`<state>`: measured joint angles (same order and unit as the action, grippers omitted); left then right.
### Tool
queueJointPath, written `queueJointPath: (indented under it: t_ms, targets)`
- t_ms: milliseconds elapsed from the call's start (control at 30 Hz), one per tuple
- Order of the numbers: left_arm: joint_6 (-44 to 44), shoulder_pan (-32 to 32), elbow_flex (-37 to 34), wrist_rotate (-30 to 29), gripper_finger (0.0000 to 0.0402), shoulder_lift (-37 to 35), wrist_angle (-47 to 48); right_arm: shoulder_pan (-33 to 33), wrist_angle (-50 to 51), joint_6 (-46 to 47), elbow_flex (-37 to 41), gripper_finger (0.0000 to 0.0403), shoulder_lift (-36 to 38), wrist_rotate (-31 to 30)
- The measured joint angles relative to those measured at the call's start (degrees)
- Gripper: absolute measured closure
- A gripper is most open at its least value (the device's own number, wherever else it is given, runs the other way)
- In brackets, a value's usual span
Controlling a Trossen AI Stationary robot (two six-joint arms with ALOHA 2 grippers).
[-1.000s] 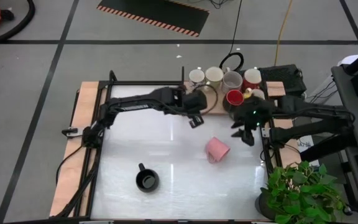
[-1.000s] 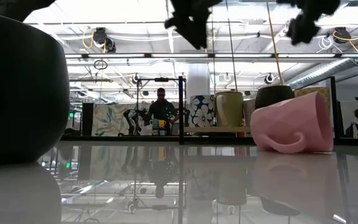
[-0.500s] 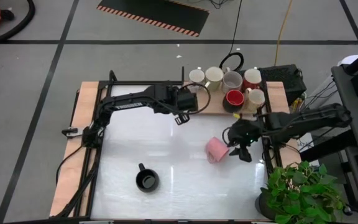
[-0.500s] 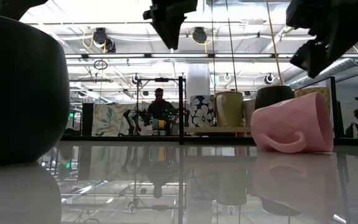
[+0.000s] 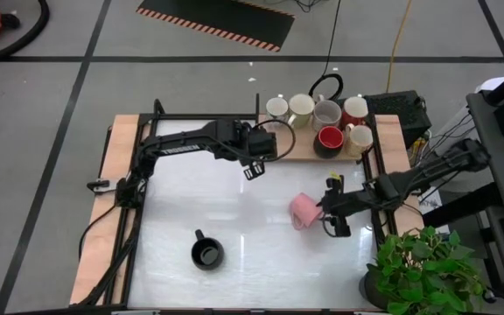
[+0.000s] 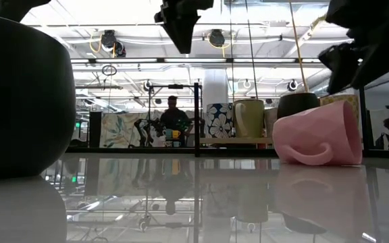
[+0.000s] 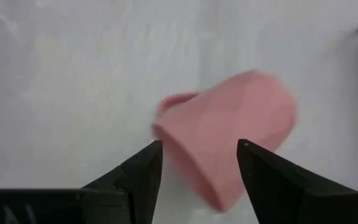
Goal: Place coffee mugs
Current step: Put the pink mug on the shelf
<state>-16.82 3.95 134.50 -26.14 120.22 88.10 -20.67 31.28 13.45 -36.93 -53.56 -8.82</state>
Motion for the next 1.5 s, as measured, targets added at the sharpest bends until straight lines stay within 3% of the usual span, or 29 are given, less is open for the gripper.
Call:
queueJointPath:
  t_ms: [167,400,567,867,1000,1200,1500]
  targets:
    - [0.13,-0.21,0.0,0.19,0.0268,0.02,2.01,-3.35,-0.06,-3.83,0.0,0.0205,-1.81,-8.96]
    - [0.13,-0.26,0.0,0.68,0.0268,0.02,1.94,-7.51,-2.12,-5.16,-0.05,0.0236,-7.53,-10.3]
    - [0.13,-0.29,0.0,0.81,0.0268,0.02,1.94,-10.34,-3.85,-7.25,-0.1,0.0258,-10.93,-16.49]
    - [0.35,-0.29,0.0,0.81,0.0268,0.02,1.9,-10.57,-7.67,-11.34,-0.11,0.0272,-15.44,-22.01]
    - [-0.1,-0.29,0.0,1.44,0.0268,0.02,1.91,-10.43,-7.93,-11.88,-0.09,0.0301,-16.87,-24.33]
    - [-2.4,-0.66,0.0,2.78,0.0268,0.02,1.91,-9.63,-10.91,-17.43,0.0,0.0388,-15.15,-25.85]
    - [-3.5,-1.87,0.0,2.96,0.0268,0.01,1.82,-4.49,-7.48,-23.64,-5.24,0.0401,-9.43,-26.86]
